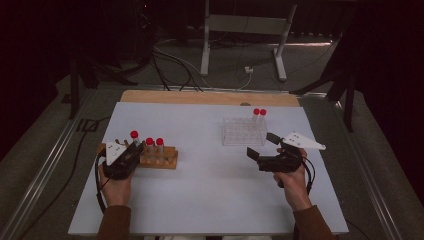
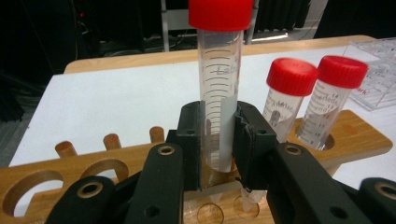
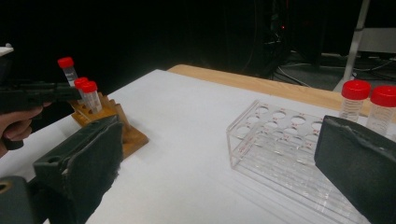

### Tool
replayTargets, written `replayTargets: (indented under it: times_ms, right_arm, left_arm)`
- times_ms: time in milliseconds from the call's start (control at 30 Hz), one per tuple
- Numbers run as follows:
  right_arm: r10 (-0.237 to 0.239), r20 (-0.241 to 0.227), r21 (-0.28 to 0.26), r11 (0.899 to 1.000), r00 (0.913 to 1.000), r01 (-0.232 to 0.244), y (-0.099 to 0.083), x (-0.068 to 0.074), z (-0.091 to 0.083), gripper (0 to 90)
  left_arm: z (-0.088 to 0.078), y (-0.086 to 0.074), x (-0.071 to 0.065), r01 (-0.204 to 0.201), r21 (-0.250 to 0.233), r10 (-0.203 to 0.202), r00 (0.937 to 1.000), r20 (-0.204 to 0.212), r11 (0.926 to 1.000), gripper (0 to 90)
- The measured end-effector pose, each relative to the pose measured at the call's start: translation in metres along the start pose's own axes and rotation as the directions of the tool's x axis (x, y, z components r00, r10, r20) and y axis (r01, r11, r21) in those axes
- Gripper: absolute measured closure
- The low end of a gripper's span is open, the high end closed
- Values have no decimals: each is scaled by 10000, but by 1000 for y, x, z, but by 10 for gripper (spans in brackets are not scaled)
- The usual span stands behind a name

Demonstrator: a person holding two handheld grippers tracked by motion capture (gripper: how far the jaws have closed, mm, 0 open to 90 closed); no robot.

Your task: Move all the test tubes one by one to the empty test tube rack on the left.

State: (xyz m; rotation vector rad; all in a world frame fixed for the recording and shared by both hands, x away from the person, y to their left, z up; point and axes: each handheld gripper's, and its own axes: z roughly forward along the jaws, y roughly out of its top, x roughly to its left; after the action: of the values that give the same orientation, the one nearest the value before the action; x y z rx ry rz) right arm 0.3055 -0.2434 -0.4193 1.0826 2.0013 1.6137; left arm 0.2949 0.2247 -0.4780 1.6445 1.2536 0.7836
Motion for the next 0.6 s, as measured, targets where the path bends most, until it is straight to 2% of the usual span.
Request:
replayTargets:
  times_ms: [400, 533, 600]
  right_arm:
    - [36, 32, -12, 10000, 10000, -36, 0, -1, -1, 12]
    - [24, 23, 4, 10000, 10000, -24, -1, -1, 0, 12]
    - [32, 34, 24, 10000, 10000, -32, -1, -1, 0, 12]
  left_arm:
    - [-2, -3, 0, 90, 6, -90, 9999, 109, 10000, 712]
    - [-3, -3, 1, 172, 27, -172, 9996, 224, 9998, 642]
    - [-5, -3, 1, 83, 32, -84, 9995, 304, 10000, 596]
